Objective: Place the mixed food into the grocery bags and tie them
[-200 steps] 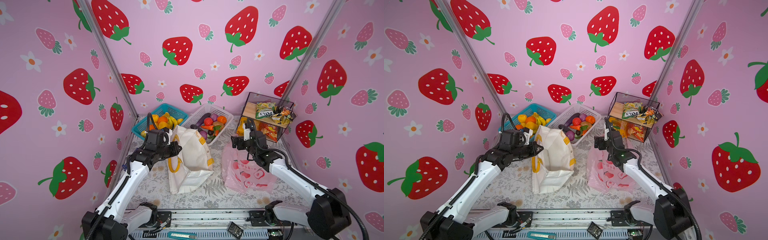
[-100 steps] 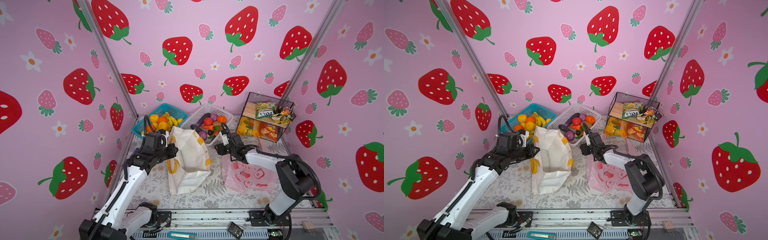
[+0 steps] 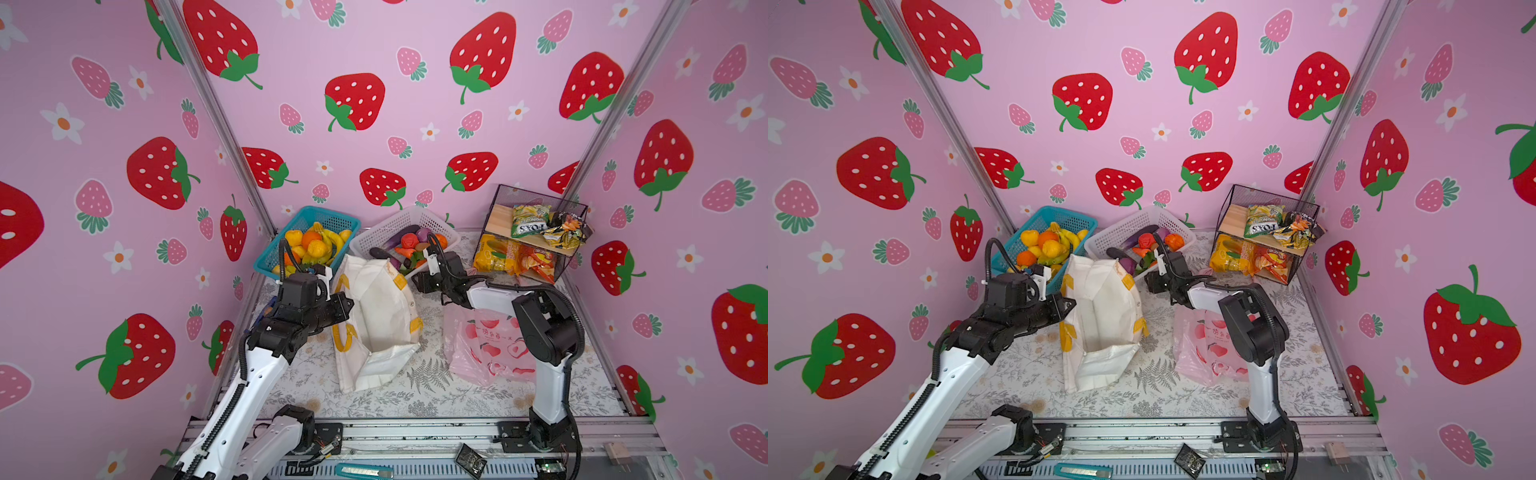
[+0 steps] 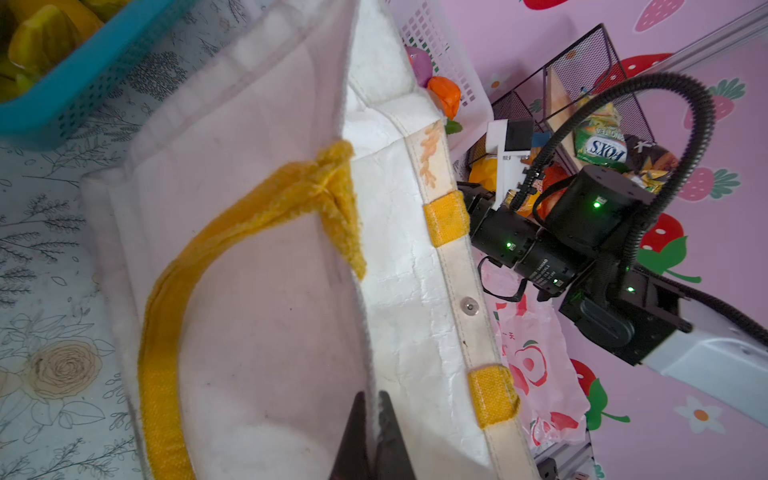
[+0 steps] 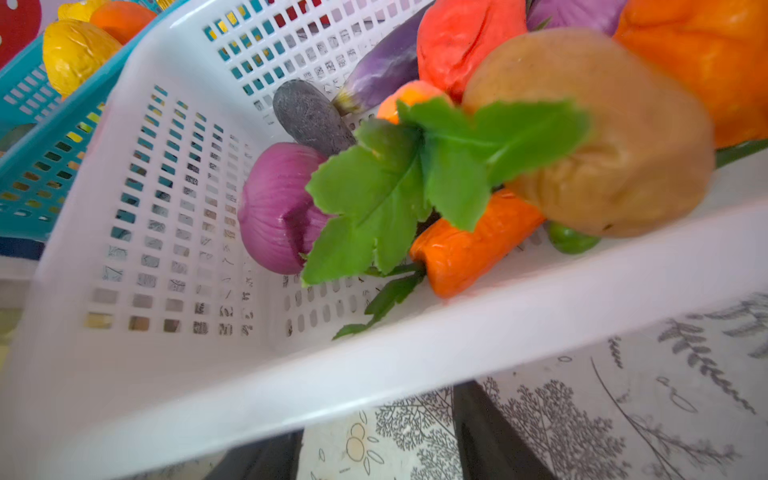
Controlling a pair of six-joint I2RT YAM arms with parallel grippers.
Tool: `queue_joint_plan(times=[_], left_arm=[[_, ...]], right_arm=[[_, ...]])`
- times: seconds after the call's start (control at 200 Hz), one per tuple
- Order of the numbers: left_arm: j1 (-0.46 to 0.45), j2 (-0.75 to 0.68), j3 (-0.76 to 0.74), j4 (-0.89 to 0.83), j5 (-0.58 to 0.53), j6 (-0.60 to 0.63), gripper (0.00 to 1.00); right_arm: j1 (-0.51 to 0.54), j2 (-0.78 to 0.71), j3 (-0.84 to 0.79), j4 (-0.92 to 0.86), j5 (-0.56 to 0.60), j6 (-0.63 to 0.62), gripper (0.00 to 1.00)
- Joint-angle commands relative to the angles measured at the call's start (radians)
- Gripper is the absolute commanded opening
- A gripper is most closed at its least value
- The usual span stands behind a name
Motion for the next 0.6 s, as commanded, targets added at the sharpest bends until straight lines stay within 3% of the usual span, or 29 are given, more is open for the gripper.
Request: queue_joint_plan(times=[0.0,0.15,0.29,0.45,0.595], left_arm=[[0.003,-0.009,-0.023,0.090,0.090,-0.076,0.00],[0.004,0.002,-0.009,0.098,0.100,-0.072,0.00],[0.010,0.023,0.021,0.069,0.096,-0.053,0.00],[0.001,-0.006,0.086,0.085,0.232,-0.100,0.00],[-0.013,-0.037,0.193,-0.016,0.335,-0.027,0.00]], right_arm=[[-0.009,-0.059,0.009,0.031,-0.013,-0.019,0.63],[-0.070,-0.183,-0.084,-0.065,0.007,-0.072,0.70],[-0.176,-0.395,-0.224,-0.123,0.028,-0.096,0.73],[-0.268,-0.599,-0.231,-0.254,0.076,-0.159,0.77],[-0.313,-0.671,-0.175,-0.332,0.146,-0.185,0.79]])
